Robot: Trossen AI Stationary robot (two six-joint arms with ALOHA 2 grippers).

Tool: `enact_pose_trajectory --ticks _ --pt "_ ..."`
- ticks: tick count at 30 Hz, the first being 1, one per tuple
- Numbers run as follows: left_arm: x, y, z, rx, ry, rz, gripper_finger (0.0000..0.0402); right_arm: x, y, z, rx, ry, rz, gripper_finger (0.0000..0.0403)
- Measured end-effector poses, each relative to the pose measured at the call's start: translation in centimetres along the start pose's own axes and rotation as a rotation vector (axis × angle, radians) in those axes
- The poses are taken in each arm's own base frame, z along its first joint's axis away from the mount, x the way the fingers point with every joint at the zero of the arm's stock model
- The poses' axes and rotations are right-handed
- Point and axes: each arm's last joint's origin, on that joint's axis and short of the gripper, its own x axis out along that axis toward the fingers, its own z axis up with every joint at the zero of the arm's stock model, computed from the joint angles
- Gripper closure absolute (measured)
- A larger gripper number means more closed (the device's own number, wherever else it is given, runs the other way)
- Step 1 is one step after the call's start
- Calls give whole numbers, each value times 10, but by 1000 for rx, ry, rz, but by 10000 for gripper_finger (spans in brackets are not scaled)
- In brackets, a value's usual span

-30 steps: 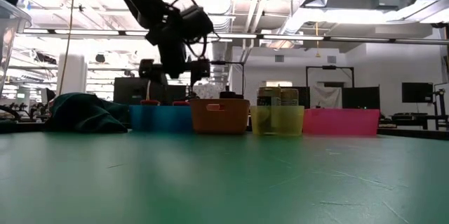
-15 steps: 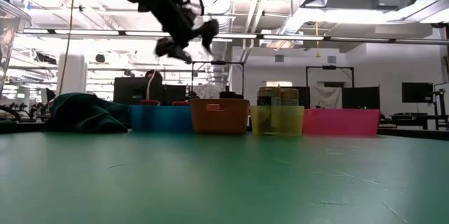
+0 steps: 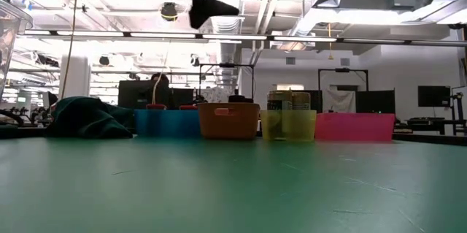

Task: Sort spices by type
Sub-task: Put the black seasoning bottle into the orange bin

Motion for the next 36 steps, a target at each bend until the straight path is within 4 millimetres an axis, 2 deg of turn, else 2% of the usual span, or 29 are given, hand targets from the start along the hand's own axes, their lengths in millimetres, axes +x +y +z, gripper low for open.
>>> enact_pose_trajectory --ticks 6,11,16,23,28,31,36 --pt "4 -21 -30 24 235 -14 96 35 26 -33 102 181 -22 25" --pt "4 -28 -40 12 315 -14 96 53 47 -62 189 307 -21 25" --pt "-5 -34 -37 54 302 -34 96 58 90 -83 73 359 73 26" --pt "-26 -39 -31 90 270 5 96 75 159 -110 -77 367 215 26" --pt "-42 -43 -26 122 227 43 96 84 199 -126 -128 419 250 26" --pt "-49 -44 -25 146 211 71 96 89 218 -137 -164 459 230 26" --pt "-53 -44 -23 183 195 99 96 105 236 -158 -232 529 165 26"
